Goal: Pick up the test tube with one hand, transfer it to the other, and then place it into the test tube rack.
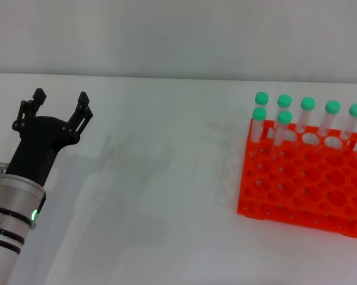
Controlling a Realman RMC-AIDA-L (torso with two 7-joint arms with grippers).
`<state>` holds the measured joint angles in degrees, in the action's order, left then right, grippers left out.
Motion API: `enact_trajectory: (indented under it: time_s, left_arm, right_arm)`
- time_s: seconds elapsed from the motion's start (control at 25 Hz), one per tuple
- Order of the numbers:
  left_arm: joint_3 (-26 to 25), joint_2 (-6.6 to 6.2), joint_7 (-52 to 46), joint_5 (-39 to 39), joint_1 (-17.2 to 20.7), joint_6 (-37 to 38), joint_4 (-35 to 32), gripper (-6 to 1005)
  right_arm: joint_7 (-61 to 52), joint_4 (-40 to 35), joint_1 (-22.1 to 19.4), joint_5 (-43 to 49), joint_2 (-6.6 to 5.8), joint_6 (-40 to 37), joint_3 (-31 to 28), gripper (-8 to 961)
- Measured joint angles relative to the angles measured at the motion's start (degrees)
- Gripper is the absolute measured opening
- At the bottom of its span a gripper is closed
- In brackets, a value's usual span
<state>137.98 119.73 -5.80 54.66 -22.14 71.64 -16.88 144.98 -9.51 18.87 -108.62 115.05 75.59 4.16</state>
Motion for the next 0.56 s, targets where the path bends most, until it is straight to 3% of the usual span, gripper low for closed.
enact_trajectory:
  time_s: [0.28,0.56]
  left_arm:
    - [0.47,0.25,-0.04,-0.1,1.08,2.42,-0.52,881]
    - [4.16,0.28,-0.17,-0.5,2.48,5.19,-0.59,881]
  right_arm:
    - [0.62,4.14,-0.1,-0.17,0.05,0.26,-0.44,874]
    - [3.33,9.81,-0.38,-1.64,0.09,0.11,-0.48,874]
